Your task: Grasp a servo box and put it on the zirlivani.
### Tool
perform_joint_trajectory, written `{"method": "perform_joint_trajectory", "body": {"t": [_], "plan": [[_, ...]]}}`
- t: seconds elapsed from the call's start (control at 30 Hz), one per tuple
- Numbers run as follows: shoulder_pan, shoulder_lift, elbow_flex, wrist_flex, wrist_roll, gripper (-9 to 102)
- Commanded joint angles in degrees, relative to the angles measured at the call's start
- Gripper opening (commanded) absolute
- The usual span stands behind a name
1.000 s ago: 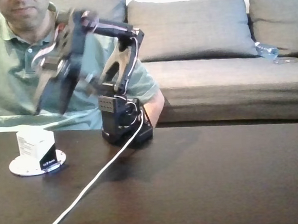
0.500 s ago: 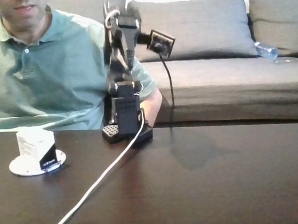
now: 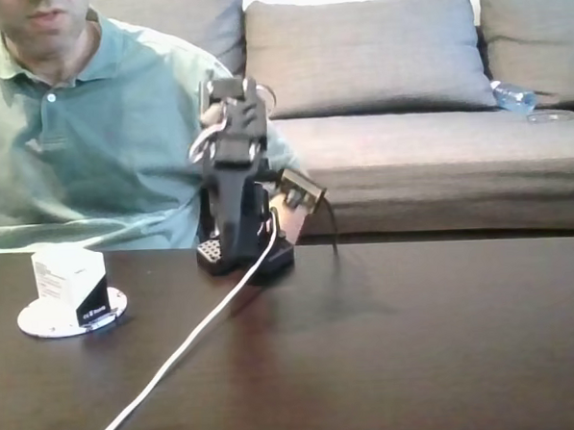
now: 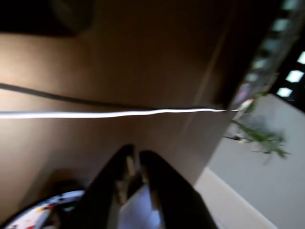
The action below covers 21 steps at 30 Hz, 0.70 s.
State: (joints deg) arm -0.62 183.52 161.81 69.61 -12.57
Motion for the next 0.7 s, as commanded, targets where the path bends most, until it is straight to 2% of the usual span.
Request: {"method": "perform_joint_trajectory", "body": {"t": [0.0, 0.67], "plan": [[1.05, -0.35, 4.22, -0.97, -0.44, 1], [-5.63, -0.18, 9.40, -4.83, 0.26, 1]]}}
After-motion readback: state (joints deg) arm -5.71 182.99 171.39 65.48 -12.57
